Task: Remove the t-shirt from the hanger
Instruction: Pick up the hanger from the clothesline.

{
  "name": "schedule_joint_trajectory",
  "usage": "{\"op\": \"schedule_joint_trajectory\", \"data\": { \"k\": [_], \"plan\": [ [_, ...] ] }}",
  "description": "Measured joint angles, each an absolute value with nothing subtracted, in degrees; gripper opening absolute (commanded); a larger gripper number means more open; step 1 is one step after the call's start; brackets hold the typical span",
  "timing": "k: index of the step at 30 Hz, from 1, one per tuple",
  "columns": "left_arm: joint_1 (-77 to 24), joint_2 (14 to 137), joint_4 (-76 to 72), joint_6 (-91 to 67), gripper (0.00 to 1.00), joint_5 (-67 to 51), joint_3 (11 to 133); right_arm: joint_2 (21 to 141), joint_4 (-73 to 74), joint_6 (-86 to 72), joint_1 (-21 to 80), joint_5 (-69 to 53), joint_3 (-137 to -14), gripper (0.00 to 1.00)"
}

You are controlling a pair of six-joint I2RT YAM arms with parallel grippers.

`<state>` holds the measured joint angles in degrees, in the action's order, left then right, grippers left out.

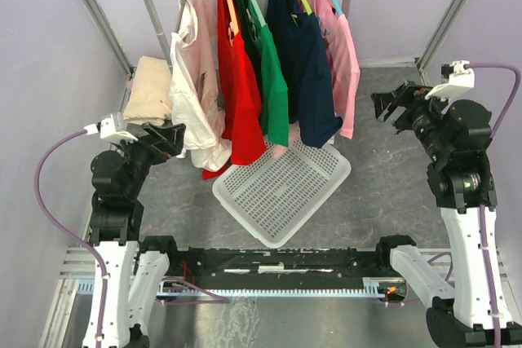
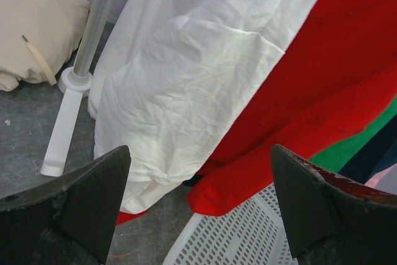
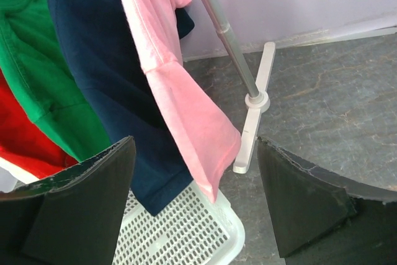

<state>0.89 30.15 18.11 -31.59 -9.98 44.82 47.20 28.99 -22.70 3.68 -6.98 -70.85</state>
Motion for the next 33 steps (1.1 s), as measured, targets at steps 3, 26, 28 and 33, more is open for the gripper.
{"op": "schedule_joint_trajectory", "data": {
  "k": [3,26,28,33],
  "plan": [
    [0.89,29.63,18.37,-31.62,0.99,-11.49,45.69,49.65,28.23,-23.16,3.68,-7.79,-73.08,0.87],
    [0.89,49.04,20.10,-31.59,1.00,-17.04,74.37,60.90,25.71,-26.52,7.79,-5.93,-86.46,0.87],
    [0.89,51.59,20.01,-31.59,1.00,-17.08,77.34,62.33,26.85,-25.28,8.01,-5.61,-88.68,0.87],
    [0.40,57.04,19.66,-31.57,1.00,-17.04,83.35,66.30,29.02,-22.81,9.06,-5.30,-93.08,0.87]
  ]
}}
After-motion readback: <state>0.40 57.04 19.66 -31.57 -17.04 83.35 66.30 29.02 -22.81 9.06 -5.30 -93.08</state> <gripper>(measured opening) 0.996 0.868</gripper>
